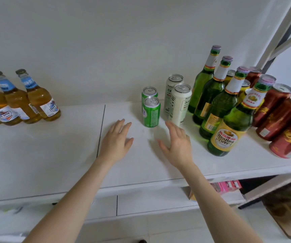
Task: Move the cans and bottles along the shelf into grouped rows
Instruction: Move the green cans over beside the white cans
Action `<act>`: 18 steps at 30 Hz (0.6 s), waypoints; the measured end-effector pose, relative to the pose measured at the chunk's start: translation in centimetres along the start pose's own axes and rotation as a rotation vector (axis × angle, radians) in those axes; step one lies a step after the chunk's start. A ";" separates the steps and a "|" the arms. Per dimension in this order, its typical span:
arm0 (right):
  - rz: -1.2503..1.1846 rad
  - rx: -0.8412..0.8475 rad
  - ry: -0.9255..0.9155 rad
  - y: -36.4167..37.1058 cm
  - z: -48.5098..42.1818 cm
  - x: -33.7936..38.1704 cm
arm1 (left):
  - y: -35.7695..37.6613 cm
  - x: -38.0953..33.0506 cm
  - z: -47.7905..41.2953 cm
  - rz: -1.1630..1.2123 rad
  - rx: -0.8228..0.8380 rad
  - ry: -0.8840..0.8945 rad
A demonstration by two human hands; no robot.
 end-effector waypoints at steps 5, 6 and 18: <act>0.283 -0.009 -0.058 -1.1 4.0 1.4 | -1.4 -1.9 5.0 -0.171 0.004 0.002; 0.315 -0.008 -0.067 -1.4 4.7 1.8 | -1.7 -2.2 6.0 -0.199 0.006 -0.006; 0.467 -0.007 -0.096 -2.2 11.4 8.2 | -5.8 -0.7 16.8 -0.393 0.015 -0.095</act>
Point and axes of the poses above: each hand's wrist, its own z-axis away from the middle knuckle, its own y-axis out of the palm, x = y × z, the point moved 2 cm from there along -z, towards the middle knuckle, and after that the axes turned 8 degrees about x, right-handed, at the moved point
